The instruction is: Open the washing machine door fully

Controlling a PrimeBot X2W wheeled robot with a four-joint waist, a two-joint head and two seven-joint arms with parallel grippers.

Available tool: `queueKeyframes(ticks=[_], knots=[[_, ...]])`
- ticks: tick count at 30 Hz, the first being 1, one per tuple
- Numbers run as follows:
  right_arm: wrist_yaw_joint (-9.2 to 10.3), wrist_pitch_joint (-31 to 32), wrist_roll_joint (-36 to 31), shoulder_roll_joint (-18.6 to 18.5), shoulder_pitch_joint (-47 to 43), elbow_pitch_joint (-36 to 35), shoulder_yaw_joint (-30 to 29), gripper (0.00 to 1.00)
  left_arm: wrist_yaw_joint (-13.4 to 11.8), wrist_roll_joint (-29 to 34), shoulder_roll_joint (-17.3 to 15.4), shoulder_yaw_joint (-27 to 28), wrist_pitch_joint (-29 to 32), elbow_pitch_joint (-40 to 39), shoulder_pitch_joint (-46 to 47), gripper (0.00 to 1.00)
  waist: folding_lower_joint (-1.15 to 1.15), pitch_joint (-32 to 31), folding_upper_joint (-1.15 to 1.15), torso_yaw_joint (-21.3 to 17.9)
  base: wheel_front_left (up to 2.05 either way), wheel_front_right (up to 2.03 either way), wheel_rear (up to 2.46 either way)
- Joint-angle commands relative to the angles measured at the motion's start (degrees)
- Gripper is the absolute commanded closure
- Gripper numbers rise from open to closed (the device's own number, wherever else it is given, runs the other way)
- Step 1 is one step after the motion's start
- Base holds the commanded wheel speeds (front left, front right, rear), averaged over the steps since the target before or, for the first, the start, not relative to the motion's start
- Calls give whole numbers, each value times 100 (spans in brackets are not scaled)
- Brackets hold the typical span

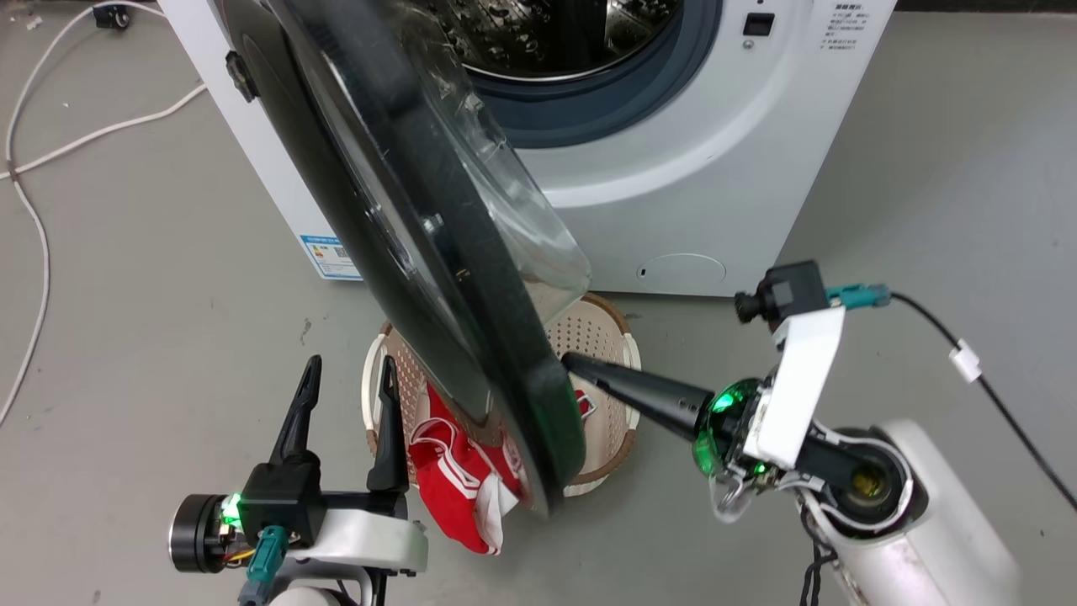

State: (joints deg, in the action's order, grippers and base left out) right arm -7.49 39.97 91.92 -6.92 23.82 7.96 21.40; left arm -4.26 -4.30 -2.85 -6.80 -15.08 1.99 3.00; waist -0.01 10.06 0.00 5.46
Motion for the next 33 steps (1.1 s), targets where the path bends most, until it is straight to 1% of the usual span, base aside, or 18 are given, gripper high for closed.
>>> queueKeyframes(ticks=[1, 7, 10, 13, 18, 20, 23, 25, 26, 28, 30, 32, 33], knots=[[0, 45, 41, 62, -153, -12, 68, 100, 0, -32, -5, 8, -14, 11, -65, 0, 1, -53, 0, 6, 0, 0, 0], [0, -40, 23, 161, -491, 0, 209, 100, -26, -68, -6, 17, -14, 41, -188, 0, 1, -209, 0, 7, 0, 0, 0], [0, -167, 34, 192, -610, -17, 139, 100, -45, -95, -5, 27, -14, 49, -287, 0, 1, -297, 0, -21, 0, 0, 0], [0, -430, -56, 160, -735, -80, -43, 100, -57, -98, -5, 28, -14, 69, -359, 0, 1, -403, 0, -49, 0, 0, 0], [0, -1117, -249, 119, -973, -388, -500, 100, -37, -127, -5, 56, -14, 101, -466, 0, 1, -565, 0, -111, 0, 0, 0], [0, -1527, -398, 119, -1100, -590, -749, 100, -17, -124, -6, 71, -14, 115, -502, 0, 1, -635, 0, -127, 0, 0, 0], [0, -2304, -692, 108, -1354, -898, -1141, 100, 6, -119, -5, 82, -14, 121, -548, 0, 1, -742, 0, -134, 0, 0, 0], [0, -2825, -1007, 16, -1508, -1102, -1371, 100, 2, -114, -6, 98, -14, 112, -597, 0, 1, -804, 0, -137, 0, 0, 0], [0, -3091, -1317, -104, -1584, -1216, -1407, 100, 5, -111, -6, 107, -14, 107, -616, 0, 1, -828, 0, -142, 0, 0, 0], [0, -3672, -2103, -404, -1781, -1388, -1313, 100, 16, -105, -5, 119, -14, 98, -635, 0, 1, -866, 0, -146, 0, 0, 0], [0, -4377, -2789, -615, -2002, -1468, -1184, 100, 25, -99, -6, 121, -14, 92, -661, 0, 1, -891, 0, -140, 0, 0, 0], [0, -5085, -3403, -815, -2185, -1407, -1103, 100, 29, -92, -6, 125, -14, 91, -690, 0, 1, -915, 0, -140, 0, 0, 0], [1, -5293, -3762, -890, -2255, -1353, -1095, 100, 36, -93, -6, 129, -14, 89, -701, 0, 1, -925, 0, -144, 0, 0, 0]])
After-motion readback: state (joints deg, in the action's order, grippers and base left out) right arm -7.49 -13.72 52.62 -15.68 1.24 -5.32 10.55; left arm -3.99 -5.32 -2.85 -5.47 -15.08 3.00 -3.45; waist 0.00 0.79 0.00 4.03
